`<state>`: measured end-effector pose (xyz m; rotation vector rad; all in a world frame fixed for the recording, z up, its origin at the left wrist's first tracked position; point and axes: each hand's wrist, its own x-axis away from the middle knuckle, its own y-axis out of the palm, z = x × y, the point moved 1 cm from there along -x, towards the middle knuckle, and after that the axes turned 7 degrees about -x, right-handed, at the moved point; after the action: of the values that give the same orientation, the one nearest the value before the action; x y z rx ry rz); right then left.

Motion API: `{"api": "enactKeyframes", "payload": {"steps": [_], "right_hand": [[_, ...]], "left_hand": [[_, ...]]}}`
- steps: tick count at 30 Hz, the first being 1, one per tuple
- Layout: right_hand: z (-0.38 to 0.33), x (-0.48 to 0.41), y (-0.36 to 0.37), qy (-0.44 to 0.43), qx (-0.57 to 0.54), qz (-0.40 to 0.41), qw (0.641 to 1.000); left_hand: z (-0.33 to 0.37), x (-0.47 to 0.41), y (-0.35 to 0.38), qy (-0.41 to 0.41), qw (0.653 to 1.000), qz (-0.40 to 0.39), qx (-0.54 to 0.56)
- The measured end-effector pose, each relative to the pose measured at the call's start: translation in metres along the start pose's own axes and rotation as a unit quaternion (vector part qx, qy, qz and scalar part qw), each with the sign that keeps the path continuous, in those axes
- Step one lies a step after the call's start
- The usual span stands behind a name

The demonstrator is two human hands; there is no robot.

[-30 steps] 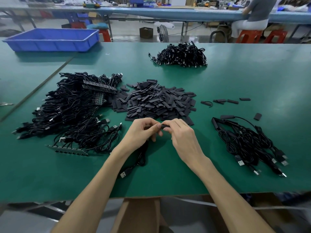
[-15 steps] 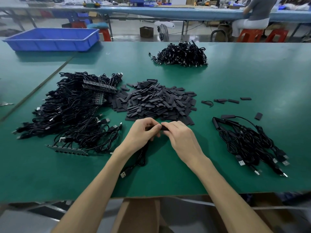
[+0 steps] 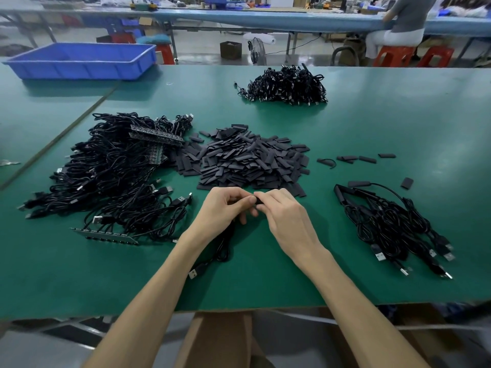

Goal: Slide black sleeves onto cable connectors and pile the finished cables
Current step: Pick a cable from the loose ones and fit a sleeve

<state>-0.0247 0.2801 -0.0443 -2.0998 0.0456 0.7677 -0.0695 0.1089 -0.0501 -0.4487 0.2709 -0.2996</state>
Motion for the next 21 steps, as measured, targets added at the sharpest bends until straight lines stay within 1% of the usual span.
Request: {"api": "enactKeyframes", "payload": {"steps": [5, 10, 13, 21], "right_hand": [[-0.0001, -0.0009, 0.0003, 0.022, 0.003, 0.015, 1.0], [0.0007, -0.0005, 0.0001, 0.019, -0.01, 0.009, 1.0], [0.0011, -0.0005, 0.0002, 0.024, -0.015, 0.003, 1.0], [-0.0004, -0.0003, -0.0001, 0.001, -0.017, -0.022, 1.0]], "left_hand": [[-0.0023, -0.0015, 0.0009, -0.019, 0.998, 0.043, -0.033], [-0.0013, -0.0011, -0.0006, -0.015, 1.0, 0.014, -0.022], [-0.0003, -0.0007, 0.0, -0.012, 0.999, 0.006, -0.041], [0.0024, 0.0019, -0.0014, -0.01, 0.999, -0.022, -0.042]]}}
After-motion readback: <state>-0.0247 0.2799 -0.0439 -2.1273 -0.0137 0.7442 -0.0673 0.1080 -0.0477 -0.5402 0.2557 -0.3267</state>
